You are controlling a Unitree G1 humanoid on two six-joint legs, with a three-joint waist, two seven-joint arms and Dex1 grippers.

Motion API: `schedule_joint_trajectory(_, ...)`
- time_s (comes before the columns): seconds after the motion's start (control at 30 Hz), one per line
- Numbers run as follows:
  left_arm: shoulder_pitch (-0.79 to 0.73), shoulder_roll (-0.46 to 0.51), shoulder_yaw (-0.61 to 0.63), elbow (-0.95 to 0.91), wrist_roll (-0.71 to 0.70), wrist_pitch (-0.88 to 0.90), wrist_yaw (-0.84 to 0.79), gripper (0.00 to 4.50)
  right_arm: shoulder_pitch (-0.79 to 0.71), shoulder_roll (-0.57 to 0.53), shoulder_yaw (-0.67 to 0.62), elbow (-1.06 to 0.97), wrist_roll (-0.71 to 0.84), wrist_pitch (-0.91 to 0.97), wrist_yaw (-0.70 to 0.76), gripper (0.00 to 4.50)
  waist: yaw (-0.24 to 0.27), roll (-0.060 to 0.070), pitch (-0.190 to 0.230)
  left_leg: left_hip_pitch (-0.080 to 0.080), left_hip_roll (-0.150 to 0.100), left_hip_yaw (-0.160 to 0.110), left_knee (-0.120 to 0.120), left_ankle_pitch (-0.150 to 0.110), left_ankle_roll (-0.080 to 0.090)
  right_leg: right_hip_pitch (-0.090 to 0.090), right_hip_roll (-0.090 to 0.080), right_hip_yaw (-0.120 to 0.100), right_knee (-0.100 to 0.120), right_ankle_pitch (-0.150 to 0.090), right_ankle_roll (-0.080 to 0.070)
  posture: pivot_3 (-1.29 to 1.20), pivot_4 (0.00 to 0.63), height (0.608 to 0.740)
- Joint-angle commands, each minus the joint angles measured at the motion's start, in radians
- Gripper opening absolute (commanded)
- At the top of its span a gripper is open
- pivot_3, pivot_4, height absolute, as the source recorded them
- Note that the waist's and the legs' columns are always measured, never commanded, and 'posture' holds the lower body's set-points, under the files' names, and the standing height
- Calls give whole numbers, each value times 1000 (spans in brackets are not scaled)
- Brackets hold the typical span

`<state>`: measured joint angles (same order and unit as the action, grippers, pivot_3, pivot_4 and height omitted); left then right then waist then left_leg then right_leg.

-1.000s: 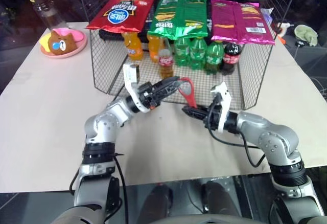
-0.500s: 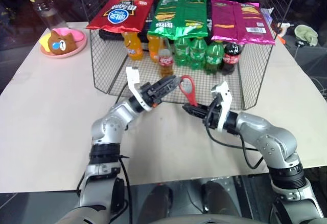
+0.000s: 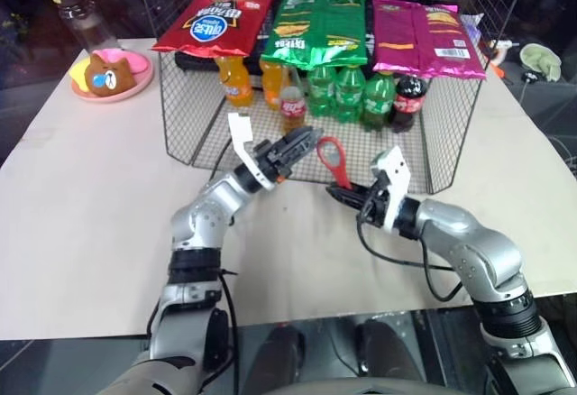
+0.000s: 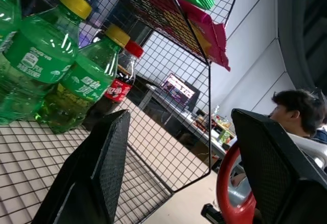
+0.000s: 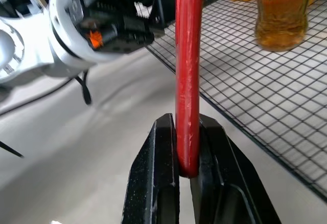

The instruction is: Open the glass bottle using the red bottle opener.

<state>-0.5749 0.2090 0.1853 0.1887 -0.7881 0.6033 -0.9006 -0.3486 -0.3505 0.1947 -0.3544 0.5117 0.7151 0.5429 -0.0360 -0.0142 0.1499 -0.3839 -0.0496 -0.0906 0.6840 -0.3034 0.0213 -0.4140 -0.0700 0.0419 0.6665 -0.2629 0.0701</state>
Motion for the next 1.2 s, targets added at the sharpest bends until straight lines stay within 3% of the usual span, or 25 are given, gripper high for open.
schedule_joint_trajectory(0.03,-26,-14,-19,-7,-1,-9,-16,3253,-27,-2,29,-19,-46,-57,22,223,0,0,0,0,0,0,0,0,0,0,0,0,0,0,0,0,150,740)
schedule_joint_trajectory(0.5,-60,-21,44,36,-6,-67,8,3253,13,8,-11,5,-122,-134,22,223,0,0,0,0,0,0,0,0,0,0,0,0,0,0,0,0,150,740)
schedule_joint_trajectory(0.93,-149,-23,58,234,278,-497,207,3253,181,-23,-182,-32,-242,-327,-101,223,22,0,0,0,0,0,-2,0,0,0,0,0,-2,0,0,0,150,740)
schedule_joint_trajectory(1.2,-257,-13,23,435,430,-745,260,3253,239,-8,-193,-56,-241,-339,-121,223,24,0,0,-1,-1,0,-1,0,0,0,0,-1,-2,0,0,0,150,740)
